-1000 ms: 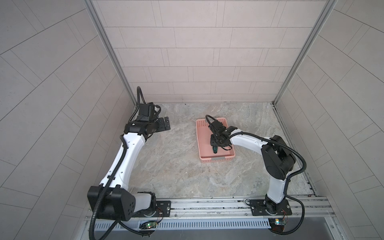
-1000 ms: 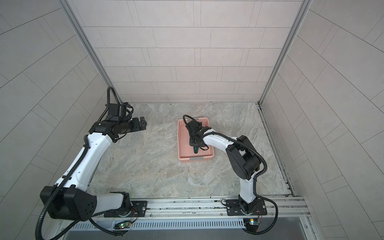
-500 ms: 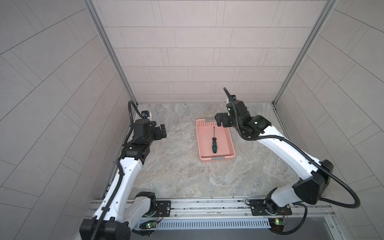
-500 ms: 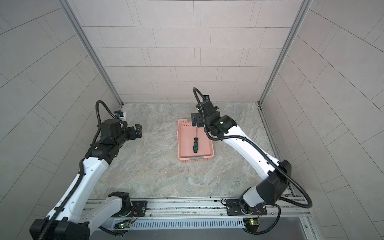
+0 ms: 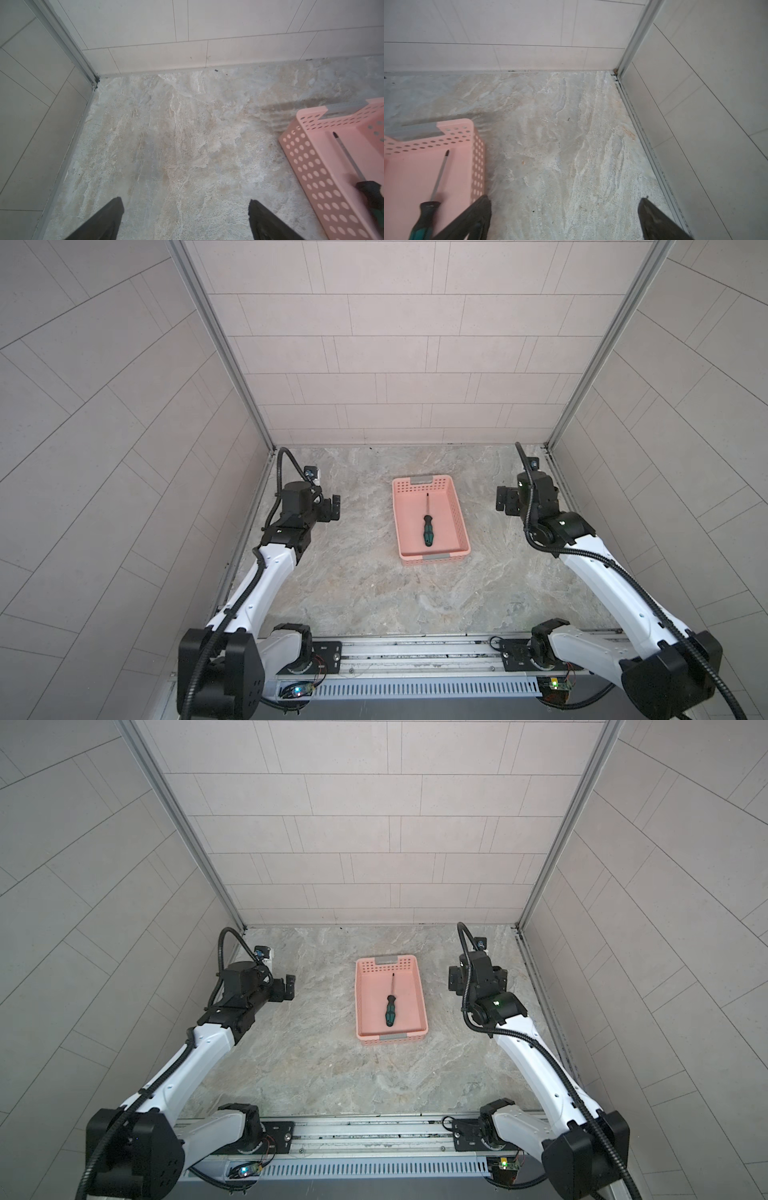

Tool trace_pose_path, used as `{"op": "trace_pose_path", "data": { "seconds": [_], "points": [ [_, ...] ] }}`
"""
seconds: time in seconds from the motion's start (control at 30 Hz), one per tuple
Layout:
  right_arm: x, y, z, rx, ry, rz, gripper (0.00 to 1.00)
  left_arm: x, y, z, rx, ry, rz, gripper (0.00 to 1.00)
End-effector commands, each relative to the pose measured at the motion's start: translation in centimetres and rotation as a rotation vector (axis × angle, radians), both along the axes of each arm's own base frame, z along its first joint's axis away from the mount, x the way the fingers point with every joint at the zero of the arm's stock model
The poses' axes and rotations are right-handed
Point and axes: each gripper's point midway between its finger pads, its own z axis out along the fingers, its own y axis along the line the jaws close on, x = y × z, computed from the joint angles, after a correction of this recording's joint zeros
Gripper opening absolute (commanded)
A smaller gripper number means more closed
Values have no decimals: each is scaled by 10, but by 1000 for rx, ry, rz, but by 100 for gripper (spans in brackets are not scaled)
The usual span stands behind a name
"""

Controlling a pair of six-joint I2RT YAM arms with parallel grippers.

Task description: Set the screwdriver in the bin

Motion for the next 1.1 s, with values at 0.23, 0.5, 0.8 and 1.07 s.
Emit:
{"op": "trace_pose_path", "data": {
  "seconds": [0.23, 0.5, 0.8, 1.07],
  "points": [
    [-3, -27, -68, -117, -135, 36, 100, 24, 1, -46, 4, -70, 20, 100],
    [15, -29, -107, -88, -52, 69, 100, 21, 9, -65, 67, -62, 40, 100],
    [42, -21, -125, -87, -100, 113, 100, 24, 17, -86, 80, -83, 85, 100],
    [52, -13, -149, -73, -113, 168, 100, 19, 16, -92, 66, -132, 72, 100]
  ]
}}
